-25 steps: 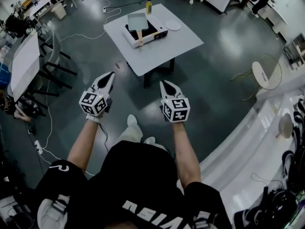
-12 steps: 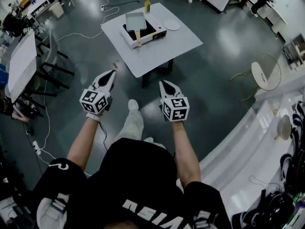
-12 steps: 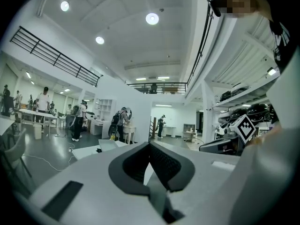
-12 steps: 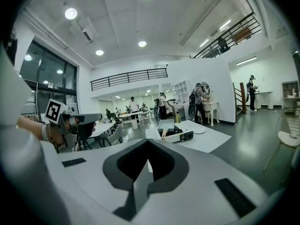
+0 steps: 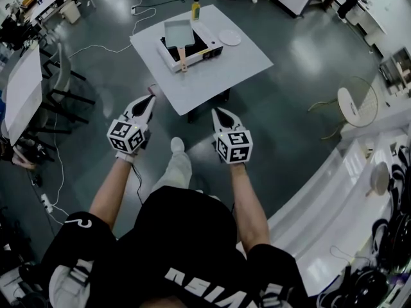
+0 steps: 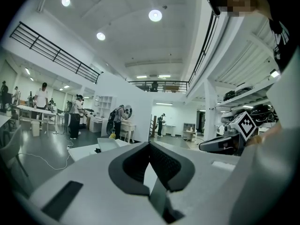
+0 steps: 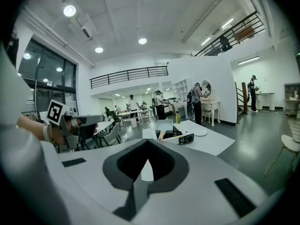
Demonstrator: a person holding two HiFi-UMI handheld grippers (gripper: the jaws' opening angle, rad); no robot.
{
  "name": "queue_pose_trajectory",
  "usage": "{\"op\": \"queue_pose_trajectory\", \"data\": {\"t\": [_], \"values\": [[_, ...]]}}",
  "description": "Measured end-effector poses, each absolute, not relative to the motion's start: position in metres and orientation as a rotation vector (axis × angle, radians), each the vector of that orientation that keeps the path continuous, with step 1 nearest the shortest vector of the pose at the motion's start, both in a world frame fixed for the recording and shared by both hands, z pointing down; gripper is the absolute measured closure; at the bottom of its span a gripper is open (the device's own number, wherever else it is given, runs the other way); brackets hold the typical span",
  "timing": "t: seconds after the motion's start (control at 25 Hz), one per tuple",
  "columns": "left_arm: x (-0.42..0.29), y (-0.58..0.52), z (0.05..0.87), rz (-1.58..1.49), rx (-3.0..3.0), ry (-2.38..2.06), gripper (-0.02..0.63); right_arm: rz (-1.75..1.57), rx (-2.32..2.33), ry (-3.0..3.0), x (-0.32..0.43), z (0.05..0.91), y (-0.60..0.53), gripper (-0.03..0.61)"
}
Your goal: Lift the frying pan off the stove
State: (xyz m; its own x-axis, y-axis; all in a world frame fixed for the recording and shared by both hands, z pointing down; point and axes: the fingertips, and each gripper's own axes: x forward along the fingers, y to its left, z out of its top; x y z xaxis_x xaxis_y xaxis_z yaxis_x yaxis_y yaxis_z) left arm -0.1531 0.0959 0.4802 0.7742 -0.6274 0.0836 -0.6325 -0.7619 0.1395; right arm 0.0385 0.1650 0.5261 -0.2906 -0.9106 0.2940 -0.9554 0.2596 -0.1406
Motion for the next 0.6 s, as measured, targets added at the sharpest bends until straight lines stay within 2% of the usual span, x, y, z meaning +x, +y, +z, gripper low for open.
{"op": "queue_pose_trajectory", "data": {"t": [0.6], "values": [[-0.138,0.013,0.497,0.087,2.771,-0.992,0.615,0.483,1.739,-2.350,0.050,0.539,0.077,0.583]]}}
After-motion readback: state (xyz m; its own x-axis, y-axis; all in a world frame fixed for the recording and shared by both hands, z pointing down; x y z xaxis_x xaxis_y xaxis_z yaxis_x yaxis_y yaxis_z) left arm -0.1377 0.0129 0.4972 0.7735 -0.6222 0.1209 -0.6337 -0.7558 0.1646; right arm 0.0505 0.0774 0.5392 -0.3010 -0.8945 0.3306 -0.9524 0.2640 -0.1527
